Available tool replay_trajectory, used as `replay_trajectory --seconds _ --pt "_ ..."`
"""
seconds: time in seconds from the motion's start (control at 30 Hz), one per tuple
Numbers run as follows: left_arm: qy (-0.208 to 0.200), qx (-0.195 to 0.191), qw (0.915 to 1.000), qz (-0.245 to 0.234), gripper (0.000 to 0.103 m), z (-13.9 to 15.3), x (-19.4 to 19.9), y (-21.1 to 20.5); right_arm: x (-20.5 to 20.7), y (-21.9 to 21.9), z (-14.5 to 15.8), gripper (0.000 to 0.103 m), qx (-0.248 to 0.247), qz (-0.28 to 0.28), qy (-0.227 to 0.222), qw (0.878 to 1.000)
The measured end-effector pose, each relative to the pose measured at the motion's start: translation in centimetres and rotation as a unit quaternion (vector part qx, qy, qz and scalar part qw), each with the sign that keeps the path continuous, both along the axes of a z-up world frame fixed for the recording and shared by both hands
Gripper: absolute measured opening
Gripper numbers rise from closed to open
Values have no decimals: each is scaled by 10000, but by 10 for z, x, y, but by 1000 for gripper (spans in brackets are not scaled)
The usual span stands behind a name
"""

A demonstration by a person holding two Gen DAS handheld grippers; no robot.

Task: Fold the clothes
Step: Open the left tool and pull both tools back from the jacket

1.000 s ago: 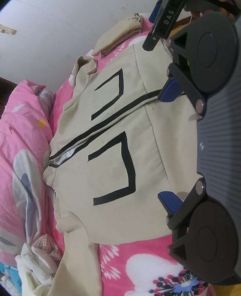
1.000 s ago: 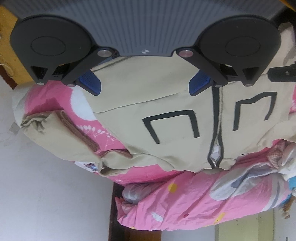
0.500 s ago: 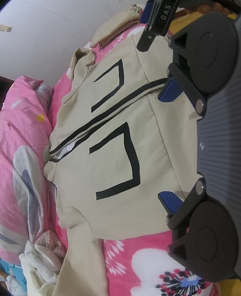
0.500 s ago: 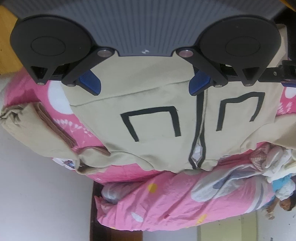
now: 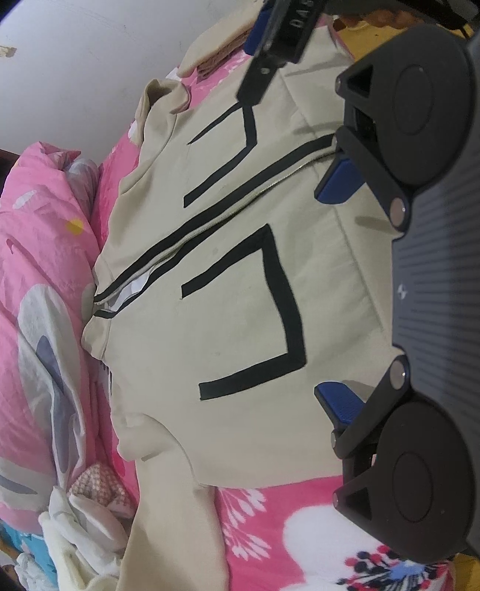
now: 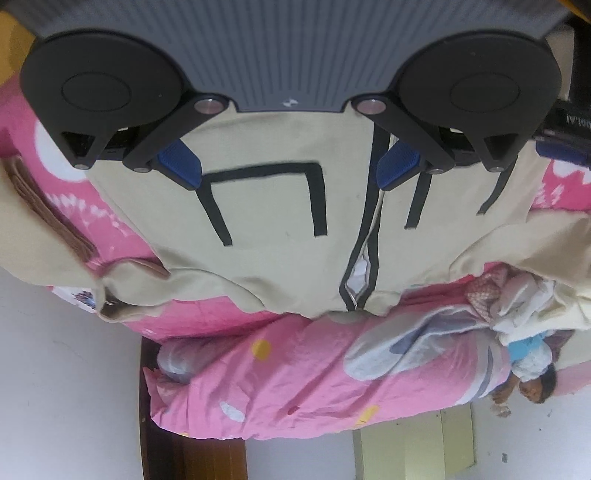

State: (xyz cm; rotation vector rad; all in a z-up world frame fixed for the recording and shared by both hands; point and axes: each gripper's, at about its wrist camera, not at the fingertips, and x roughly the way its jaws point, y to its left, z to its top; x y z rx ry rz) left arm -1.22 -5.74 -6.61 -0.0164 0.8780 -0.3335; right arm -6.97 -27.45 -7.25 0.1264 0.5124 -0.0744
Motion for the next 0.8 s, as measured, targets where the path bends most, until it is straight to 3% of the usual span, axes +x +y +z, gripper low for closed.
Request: replay_trajectory --seconds 0.3,0.47,0.63,0.8 --pt "-262 -485 9985 13 103 -2 31 -2 42 -9 -26 102 -303 -87 221 9993" --pt "-467 -394 9981 1 103 5 56 -14 56 -6 -54 102 -349 33 643 9973" --pt "-765 -328 9965 -96 103 20 81 -28 54 -7 -60 102 -222 30 592 9980" --pt "-721 -273 9970 32 103 27 110 -47 53 -9 -62 102 -198 55 577 9981"
